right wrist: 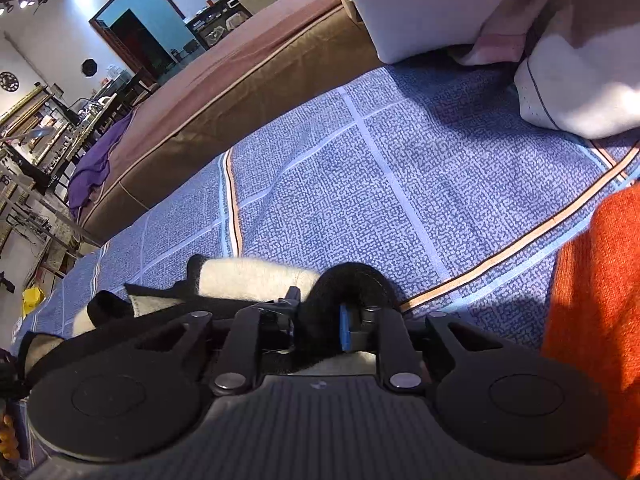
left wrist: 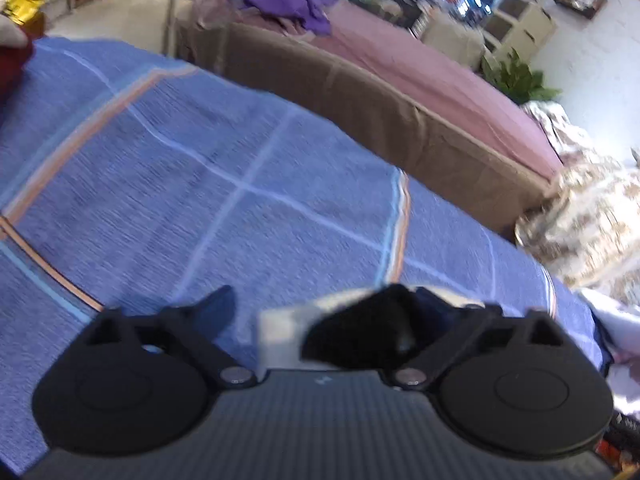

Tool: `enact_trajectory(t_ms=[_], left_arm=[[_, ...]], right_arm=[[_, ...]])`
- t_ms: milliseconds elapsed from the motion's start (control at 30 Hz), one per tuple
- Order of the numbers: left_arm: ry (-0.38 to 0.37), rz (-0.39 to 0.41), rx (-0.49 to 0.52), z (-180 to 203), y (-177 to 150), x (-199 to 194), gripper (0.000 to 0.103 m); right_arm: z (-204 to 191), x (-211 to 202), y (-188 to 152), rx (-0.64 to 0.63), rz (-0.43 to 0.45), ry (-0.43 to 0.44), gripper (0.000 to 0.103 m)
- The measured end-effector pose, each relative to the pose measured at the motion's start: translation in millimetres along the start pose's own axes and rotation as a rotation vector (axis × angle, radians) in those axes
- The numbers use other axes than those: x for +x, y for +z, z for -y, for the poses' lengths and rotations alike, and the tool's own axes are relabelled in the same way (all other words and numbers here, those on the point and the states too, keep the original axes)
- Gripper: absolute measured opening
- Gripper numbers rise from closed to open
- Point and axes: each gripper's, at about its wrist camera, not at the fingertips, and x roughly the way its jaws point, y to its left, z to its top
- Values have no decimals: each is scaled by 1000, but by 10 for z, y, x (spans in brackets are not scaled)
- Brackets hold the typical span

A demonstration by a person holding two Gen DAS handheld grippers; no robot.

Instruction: Fold small clothes

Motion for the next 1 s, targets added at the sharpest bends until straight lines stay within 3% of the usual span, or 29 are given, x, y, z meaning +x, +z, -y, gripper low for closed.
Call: enact_trajectory(t_ms=[33,100,167,233,300,367,467,567,667,767,833,900,1000], left_arm=[[8,56,-9,-44,39,-102,103],[-9,78,-24,-115,126,-258,103],[-15,58,-18,-125,127,-367,103],[-9,46,78,-18,26,-500,103],[14,66,217,188,-199,-629,103],[48,88,436,519,-568,-761,102],[120,190,766,1032,-1272,-872,102],[132,156,995,1475,-1848,-772,102],[94,86,987,1718,-2114,-638,100],[170,59,938,1637,-2176,-405,100],[161,11,848,1437,-2068,-315,102],[89,-34,740,1161,-1900,-298,103],[38,-60,724,950,-1800,-284,103]], right_arm=[[-12,-23,-4,-12,14,-15,62],[-17,-90,2,-19,59,-49,89],[-34,-190,10,-27,109,-83,96],[-91,-301,5,-56,150,-86,96],[-260,-446,-75,-145,193,-70,96],[-463,-571,-221,-257,212,-42,96],[-792,-714,-576,-439,203,51,101],[-1106,-769,-989,-632,191,107,103],[-1327,-664,-1373,-805,198,84,103],[-1348,-512,-1546,-841,193,23,103],[-1229,-417,-1574,-827,171,-41,103],[-1014,-400,-1543,-747,143,-66,103],[-679,-424,-1448,-633,114,-59,103]])
